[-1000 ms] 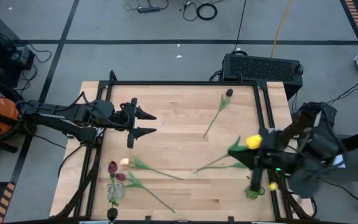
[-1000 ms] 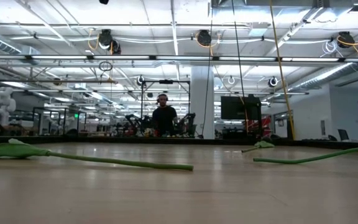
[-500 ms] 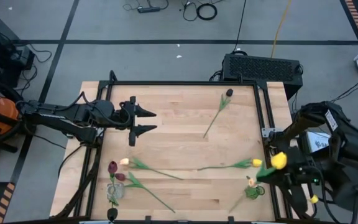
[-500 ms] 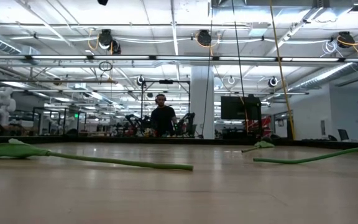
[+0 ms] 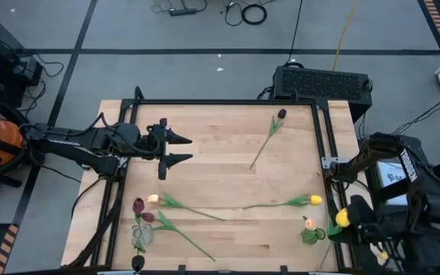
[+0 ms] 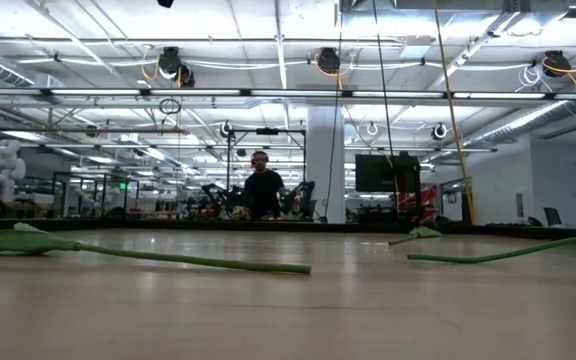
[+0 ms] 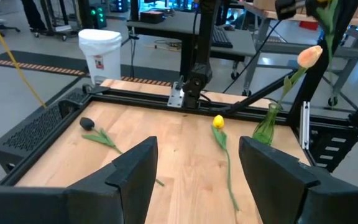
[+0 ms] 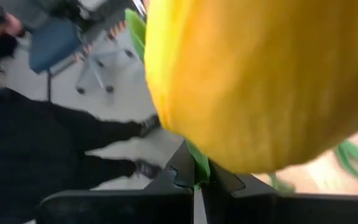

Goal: Sort flowers into vase by color
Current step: Put the top yellow tulip into the green vase

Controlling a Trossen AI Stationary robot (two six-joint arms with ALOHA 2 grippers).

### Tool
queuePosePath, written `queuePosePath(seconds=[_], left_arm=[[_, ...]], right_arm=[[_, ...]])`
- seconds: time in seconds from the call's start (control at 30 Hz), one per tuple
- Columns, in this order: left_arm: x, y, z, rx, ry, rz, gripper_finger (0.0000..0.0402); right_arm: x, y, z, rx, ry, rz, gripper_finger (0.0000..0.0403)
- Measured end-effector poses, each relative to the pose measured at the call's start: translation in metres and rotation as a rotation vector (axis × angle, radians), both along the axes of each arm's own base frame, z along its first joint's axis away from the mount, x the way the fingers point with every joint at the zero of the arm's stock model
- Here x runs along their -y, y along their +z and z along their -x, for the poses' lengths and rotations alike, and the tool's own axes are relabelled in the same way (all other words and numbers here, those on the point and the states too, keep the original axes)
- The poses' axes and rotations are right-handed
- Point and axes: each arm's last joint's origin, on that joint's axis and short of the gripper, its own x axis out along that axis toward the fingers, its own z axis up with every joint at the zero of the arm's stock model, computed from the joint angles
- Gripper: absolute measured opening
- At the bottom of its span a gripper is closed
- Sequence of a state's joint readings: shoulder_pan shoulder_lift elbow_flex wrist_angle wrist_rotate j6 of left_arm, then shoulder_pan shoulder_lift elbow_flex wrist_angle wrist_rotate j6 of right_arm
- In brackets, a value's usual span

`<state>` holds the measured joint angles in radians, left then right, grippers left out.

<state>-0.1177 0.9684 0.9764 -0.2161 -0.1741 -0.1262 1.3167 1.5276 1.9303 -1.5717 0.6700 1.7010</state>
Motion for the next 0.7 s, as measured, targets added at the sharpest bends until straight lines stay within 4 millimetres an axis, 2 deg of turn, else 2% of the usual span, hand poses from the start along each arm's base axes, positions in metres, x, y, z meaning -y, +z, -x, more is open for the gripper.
queuePosePath(seconds=[0.1,0.2,0.7], left_arm=[[0.000,0.000,0.000,0.002,0.006,0.030,0.0234],[0.000,0.000,0.000,0.003,0.011,0.051,0.0234],[0.000,0.000,0.000,0.000,0.010,0.050,0.0234]], right_arm=[[0.000,-0.010,0.001,-0.072,-0.001,-0.001,0.0000],[0.008,-0.017,0.004,-0.074,-0.009,0.019,0.0000],[0.087,-0.019,0.023,-0.010,0.016,0.002,0.0000]])
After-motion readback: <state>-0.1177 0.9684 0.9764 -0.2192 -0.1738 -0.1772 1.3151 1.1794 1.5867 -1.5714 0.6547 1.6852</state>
